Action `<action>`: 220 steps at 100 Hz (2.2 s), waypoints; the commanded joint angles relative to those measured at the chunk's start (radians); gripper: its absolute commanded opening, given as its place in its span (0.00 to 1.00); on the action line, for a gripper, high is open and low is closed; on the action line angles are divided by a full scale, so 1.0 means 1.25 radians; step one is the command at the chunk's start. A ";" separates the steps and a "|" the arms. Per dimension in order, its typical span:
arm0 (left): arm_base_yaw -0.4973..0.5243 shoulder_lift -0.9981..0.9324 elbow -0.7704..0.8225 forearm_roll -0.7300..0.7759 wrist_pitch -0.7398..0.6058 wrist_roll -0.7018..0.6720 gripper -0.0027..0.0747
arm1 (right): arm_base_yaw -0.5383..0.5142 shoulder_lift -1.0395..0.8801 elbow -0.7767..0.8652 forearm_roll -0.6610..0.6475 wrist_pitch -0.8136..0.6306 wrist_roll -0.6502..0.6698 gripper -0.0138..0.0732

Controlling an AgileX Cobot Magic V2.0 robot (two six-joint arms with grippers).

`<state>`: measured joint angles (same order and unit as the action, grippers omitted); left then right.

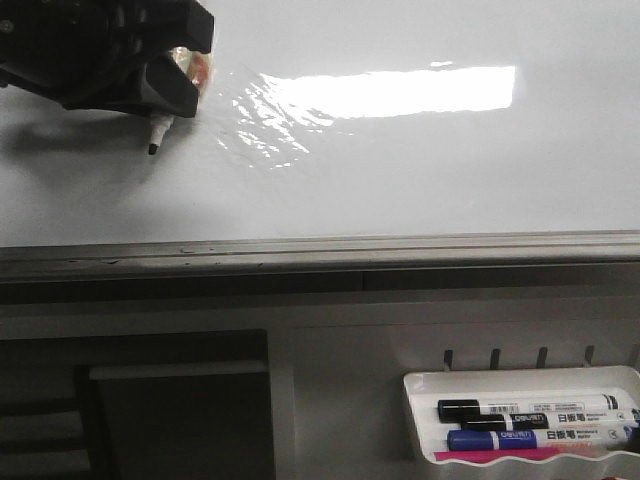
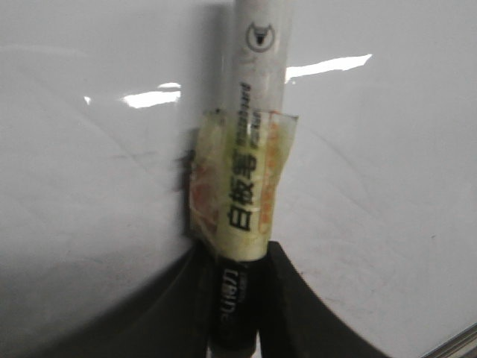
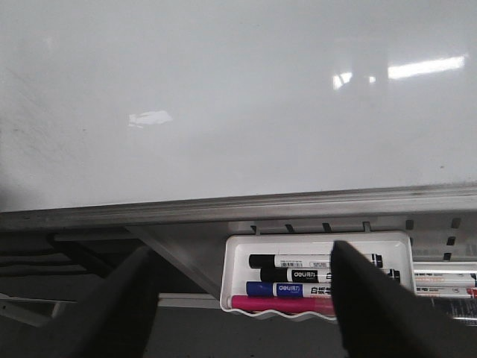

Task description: Write number 7 on whiteboard

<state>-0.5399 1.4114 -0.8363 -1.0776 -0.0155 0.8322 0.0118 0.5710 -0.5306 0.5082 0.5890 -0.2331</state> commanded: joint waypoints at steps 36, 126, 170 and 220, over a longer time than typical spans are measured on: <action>-0.070 -0.137 -0.023 0.236 0.174 0.002 0.01 | 0.002 0.084 -0.077 0.299 0.091 -0.250 0.66; -0.311 -0.107 -0.024 0.413 0.250 0.002 0.01 | 0.073 0.547 -0.299 0.540 0.486 -0.520 0.66; -0.311 -0.107 -0.024 0.417 0.231 0.002 0.01 | 0.111 0.569 -0.315 0.540 0.478 -0.554 0.13; -0.252 -0.146 -0.024 0.296 0.150 -0.006 0.67 | 0.111 0.566 -0.315 0.494 0.443 -0.555 0.09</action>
<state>-0.8887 1.2806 -0.8344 -0.6285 0.2580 0.8339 0.1500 1.3020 -0.8966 1.0827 1.1402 -0.9065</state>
